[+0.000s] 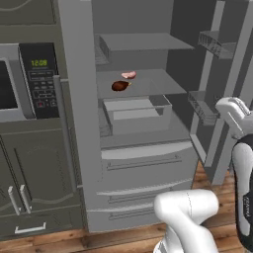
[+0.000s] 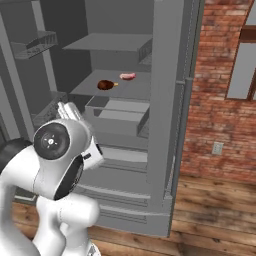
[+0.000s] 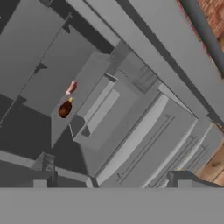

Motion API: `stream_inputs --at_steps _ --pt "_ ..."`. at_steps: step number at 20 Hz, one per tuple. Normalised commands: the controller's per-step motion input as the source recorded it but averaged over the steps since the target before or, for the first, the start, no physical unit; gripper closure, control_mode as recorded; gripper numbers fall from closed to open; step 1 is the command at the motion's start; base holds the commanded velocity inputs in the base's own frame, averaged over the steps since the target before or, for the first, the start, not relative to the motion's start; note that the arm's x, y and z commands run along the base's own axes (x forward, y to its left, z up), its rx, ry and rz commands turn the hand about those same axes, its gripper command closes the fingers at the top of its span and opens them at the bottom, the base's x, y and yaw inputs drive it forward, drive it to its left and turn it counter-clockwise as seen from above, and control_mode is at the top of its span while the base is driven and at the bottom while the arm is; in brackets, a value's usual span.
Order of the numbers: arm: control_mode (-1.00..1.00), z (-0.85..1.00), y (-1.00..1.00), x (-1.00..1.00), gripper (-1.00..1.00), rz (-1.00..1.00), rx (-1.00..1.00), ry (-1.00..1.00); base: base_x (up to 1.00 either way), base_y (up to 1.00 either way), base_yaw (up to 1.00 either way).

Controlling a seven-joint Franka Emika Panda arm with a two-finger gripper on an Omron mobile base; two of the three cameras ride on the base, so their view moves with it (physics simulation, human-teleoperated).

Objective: Place the steak on the counter behind the older steak on the same shelf of the fridge to maintain FIFO order. Close the fridge door when finished.

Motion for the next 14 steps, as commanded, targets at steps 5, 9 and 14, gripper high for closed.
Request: stream_inputs --at_steps 5,9,14 --pt "-1.00 -0.09 -1.00 -0.28 -1.00 0.01 0.12 -0.41 0.00 0.00 0.00" --pt "-1.00 -0.03 -1.00 -0.07 -1.00 0.05 0.09 -0.39 0.00 0.00 0.00" --pt "-1.00 -0.20 -0.94 0.20 -1.00 0.09 0.12 -0.20 0.00 0.00 0.00"
